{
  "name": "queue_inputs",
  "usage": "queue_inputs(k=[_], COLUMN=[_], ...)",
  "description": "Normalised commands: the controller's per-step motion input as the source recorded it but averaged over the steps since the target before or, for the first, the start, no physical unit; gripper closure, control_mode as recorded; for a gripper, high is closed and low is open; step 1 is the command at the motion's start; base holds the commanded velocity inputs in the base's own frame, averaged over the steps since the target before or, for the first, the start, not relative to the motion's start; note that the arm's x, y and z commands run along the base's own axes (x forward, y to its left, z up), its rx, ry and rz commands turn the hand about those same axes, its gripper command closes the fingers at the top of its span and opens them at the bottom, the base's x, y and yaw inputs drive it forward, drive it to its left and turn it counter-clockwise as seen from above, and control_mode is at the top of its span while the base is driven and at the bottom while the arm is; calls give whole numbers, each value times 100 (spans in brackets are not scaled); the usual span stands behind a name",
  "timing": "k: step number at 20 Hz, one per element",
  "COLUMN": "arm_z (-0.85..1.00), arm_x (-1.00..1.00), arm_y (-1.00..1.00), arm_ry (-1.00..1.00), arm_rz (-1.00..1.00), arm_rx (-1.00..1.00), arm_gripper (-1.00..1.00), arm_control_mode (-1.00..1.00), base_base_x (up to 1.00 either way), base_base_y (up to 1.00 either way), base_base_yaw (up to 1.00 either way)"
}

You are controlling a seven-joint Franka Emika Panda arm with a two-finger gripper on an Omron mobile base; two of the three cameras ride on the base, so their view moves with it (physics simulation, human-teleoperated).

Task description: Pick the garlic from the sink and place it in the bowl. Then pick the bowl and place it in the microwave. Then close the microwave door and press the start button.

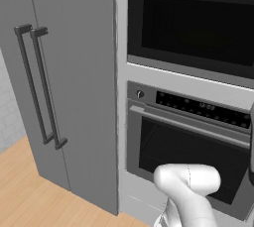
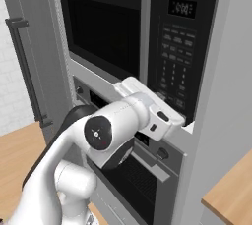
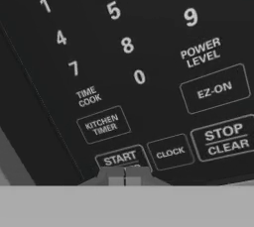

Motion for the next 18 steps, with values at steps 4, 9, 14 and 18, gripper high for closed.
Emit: queue_inputs(k=[4, 9, 14, 18], arm_z=[-8, -2, 22, 59], arm_x=[95, -2, -88, -74], arm_y=[-55, -1, 39, 47], arm_ry=[0, -8, -31, -32], arm_rz=[9, 1, 0, 0], arm_rx=[13, 3, 0, 0], arm_gripper=[100, 100, 100, 100], arm_control_mode=[-100, -100, -100, -100], base_base_x=[0, 0, 0, 0], base_base_y=[0, 0, 0, 0], base_base_yaw=[0, 0, 0, 0])
